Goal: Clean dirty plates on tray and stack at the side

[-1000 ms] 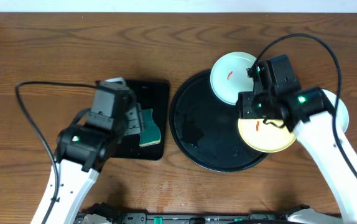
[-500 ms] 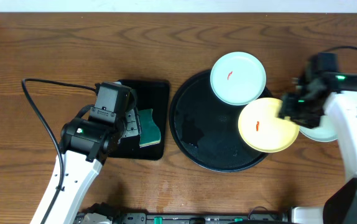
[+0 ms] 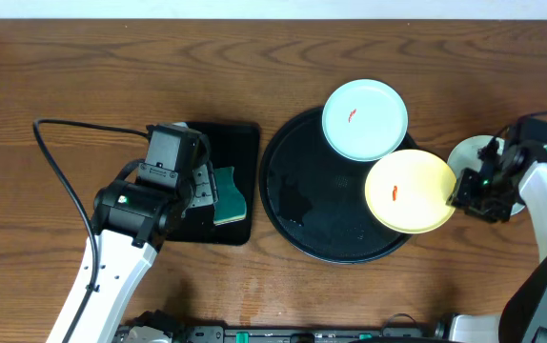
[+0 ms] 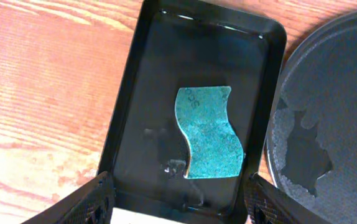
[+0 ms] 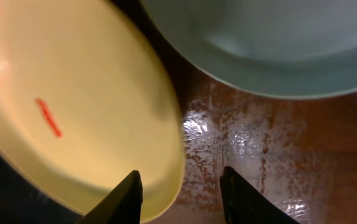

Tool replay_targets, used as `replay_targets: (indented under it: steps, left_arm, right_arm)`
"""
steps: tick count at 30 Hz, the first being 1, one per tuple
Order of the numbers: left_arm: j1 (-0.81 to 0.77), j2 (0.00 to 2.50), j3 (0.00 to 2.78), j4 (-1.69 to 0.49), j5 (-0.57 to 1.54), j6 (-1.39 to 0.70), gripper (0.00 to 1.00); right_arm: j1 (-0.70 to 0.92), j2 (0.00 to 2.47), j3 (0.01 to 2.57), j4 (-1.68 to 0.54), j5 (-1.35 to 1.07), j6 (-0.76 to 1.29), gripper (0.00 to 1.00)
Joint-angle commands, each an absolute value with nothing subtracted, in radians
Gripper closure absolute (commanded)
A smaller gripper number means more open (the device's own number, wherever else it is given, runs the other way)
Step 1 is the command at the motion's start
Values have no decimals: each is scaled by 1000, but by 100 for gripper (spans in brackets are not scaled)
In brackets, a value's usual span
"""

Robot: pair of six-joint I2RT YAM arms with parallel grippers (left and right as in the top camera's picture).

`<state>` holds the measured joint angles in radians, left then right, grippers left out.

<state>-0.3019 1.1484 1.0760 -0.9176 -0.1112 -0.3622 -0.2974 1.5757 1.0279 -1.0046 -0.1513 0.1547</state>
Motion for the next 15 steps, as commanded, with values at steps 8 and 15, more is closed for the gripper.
replay_targets:
  steps: [8,15]
  left_arm:
    - [-297,1150,1086,-919,-113,-361,32]
    - [-297,1150,1086,-923,-113,-361,32]
  right_arm:
    - [-293,1583,873,-751,-124,265,77]
    - [-293,1565,871,-784,-139,265,99]
